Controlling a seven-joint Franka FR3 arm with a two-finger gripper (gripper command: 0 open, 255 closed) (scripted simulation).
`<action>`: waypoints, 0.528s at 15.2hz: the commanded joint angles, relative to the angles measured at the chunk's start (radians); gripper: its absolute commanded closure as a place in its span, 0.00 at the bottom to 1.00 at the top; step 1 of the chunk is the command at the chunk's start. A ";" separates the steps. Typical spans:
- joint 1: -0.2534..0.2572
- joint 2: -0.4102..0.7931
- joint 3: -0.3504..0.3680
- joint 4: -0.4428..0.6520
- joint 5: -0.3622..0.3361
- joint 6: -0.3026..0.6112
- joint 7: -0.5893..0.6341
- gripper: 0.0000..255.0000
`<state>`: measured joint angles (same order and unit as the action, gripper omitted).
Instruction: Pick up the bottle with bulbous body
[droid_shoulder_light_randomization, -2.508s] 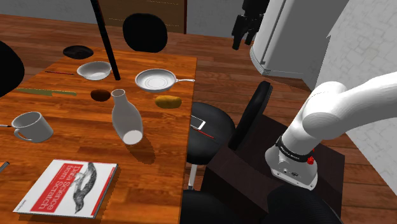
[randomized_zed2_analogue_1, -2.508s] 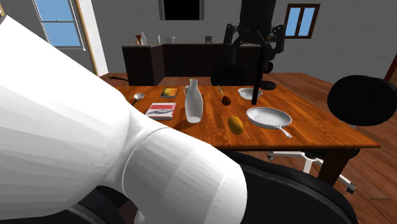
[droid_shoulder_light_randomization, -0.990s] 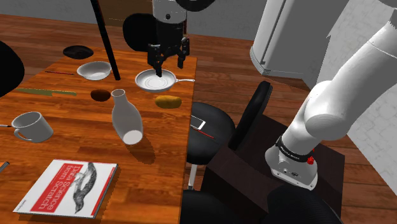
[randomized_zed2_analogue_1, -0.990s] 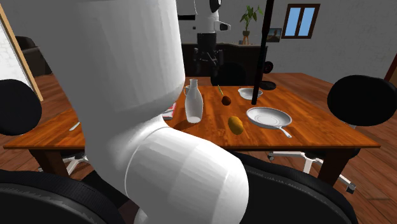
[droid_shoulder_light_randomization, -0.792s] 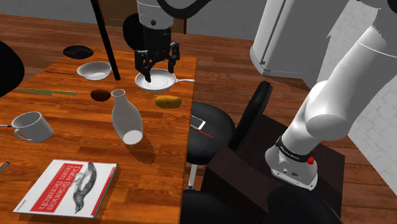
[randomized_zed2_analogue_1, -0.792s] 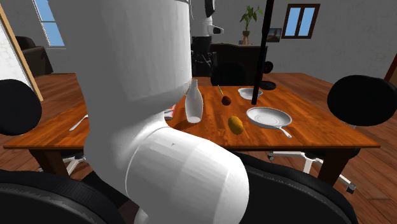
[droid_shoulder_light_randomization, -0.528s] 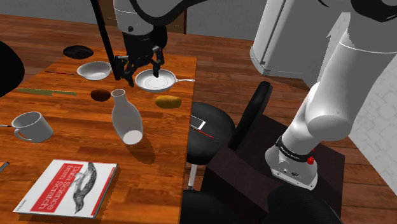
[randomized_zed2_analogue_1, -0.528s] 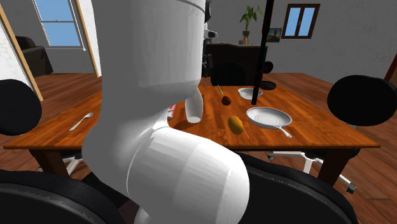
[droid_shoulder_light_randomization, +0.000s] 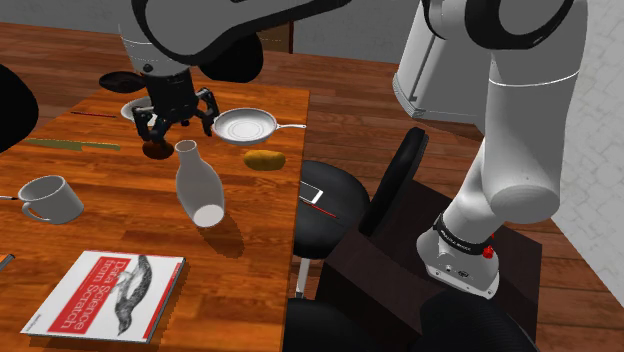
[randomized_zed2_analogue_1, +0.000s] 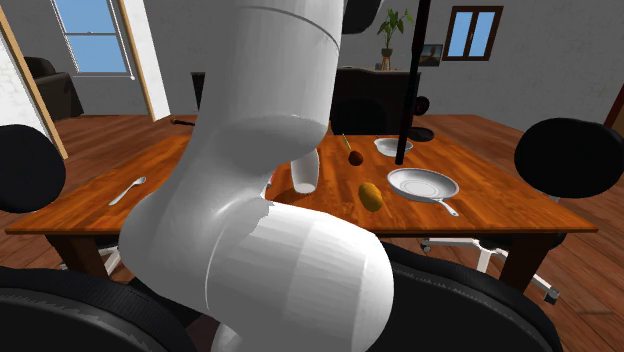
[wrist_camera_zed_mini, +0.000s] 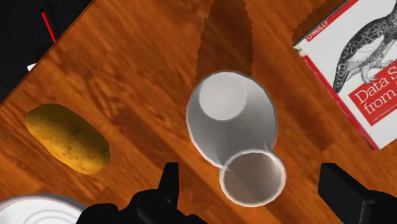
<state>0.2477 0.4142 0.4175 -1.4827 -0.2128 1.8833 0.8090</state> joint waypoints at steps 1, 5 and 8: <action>0.008 0.021 -0.002 0.007 -0.009 0.012 0.010 0.00; 0.007 0.031 -0.006 -0.032 -0.016 0.060 0.016 0.00; 0.006 0.036 -0.007 -0.046 -0.019 0.079 0.018 0.00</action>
<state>0.2541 0.4495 0.4105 -1.5249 -0.2308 1.9567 0.8264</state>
